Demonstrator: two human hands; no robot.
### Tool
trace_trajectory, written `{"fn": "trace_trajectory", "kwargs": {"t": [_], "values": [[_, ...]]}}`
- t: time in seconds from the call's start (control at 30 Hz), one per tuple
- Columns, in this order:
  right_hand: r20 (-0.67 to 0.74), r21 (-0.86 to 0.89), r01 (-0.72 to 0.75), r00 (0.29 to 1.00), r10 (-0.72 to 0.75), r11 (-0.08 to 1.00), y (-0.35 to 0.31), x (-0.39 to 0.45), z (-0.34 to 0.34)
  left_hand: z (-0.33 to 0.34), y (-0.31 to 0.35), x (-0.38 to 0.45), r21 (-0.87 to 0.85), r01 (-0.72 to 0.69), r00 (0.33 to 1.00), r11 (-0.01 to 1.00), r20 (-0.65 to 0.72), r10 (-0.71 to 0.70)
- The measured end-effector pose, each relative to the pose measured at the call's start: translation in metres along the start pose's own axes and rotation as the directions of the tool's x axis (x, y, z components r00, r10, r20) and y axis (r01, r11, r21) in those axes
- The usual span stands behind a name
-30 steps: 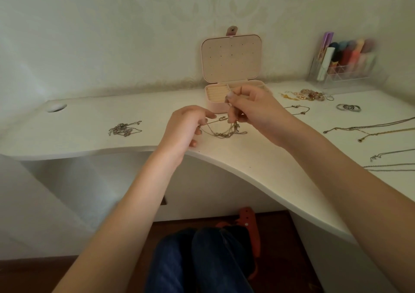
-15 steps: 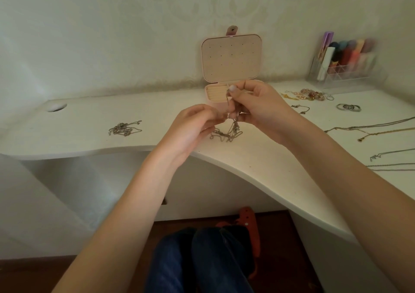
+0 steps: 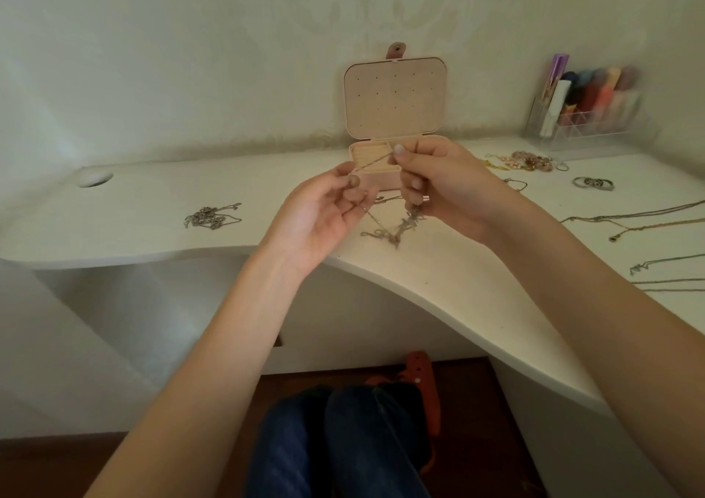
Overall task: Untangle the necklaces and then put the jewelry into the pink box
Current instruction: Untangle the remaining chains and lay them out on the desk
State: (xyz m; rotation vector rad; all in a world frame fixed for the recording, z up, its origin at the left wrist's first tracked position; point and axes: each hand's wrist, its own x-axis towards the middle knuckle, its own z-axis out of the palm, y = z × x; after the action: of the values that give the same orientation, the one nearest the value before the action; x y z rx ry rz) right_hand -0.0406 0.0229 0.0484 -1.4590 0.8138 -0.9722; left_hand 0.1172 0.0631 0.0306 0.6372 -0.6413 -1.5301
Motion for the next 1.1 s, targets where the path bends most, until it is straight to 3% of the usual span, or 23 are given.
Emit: {"fn": "trace_trajectory", "kwargs": {"t": [0.07, 0.13, 0.17, 0.23, 0.3, 0.47, 0.6, 0.77, 0.9, 1.1], "values": [[-0.025, -0.034, 0.001, 1.0, -0.001, 0.999, 0.0, 0.0, 0.0, -0.004, 0.003, 0.001, 0.031, 0.004, 1.0, 1.0, 0.01, -0.005], [-0.073, -0.02, 0.004, 0.997, -0.005, 1.0, -0.002, 0.0, -0.003, -0.009, 0.006, 0.002, 0.284, -0.049, 0.999, 0.958, 0.009, 0.049], [-0.092, -0.014, 0.003, 0.996, -0.004, 1.0, -0.003, 0.0, -0.005, -0.012, 0.007, 0.001, 0.474, -0.089, 0.995, 0.876, 0.003, 0.1], [-0.113, -0.006, -0.005, 0.994, 0.004, 1.0, -0.006, -0.001, -0.008, -0.013, 0.007, -0.001, 0.781, -0.119, 0.98, 0.614, -0.007, 0.199], [-0.121, -0.008, -0.005, 0.993, 0.004, 1.0, -0.008, -0.003, -0.009, -0.013, 0.006, -0.002, 0.868, -0.124, 0.963, 0.482, -0.011, 0.269], [-0.164, -0.187, 0.022, 0.985, -0.053, 0.982, -0.009, -0.004, -0.012, -0.014, 0.008, -0.001, 0.83, -0.176, 0.942, 0.529, -0.012, 0.334], [-0.195, -0.301, 0.04, 0.976, -0.102, 0.953, -0.008, -0.002, -0.017, -0.016, 0.012, 0.003, 0.77, -0.159, 0.927, 0.618, -0.099, 0.362], [-0.194, -0.377, 0.058, 0.971, -0.14, 0.924, -0.007, -0.002, -0.017, -0.013, 0.016, 0.007, 0.504, -0.094, 0.937, 0.859, -0.247, 0.247], [-0.177, -0.437, 0.067, 0.971, -0.159, 0.897, -0.005, -0.002, -0.015, -0.012, 0.013, 0.009, 0.455, -0.031, 0.939, 0.89, -0.292, 0.182], [-0.207, -0.213, 0.021, 0.976, -0.066, 0.977, -0.007, -0.003, -0.019, -0.01, 0.011, 0.007, 0.464, 0.021, 0.944, 0.886, -0.3, 0.135]]}}
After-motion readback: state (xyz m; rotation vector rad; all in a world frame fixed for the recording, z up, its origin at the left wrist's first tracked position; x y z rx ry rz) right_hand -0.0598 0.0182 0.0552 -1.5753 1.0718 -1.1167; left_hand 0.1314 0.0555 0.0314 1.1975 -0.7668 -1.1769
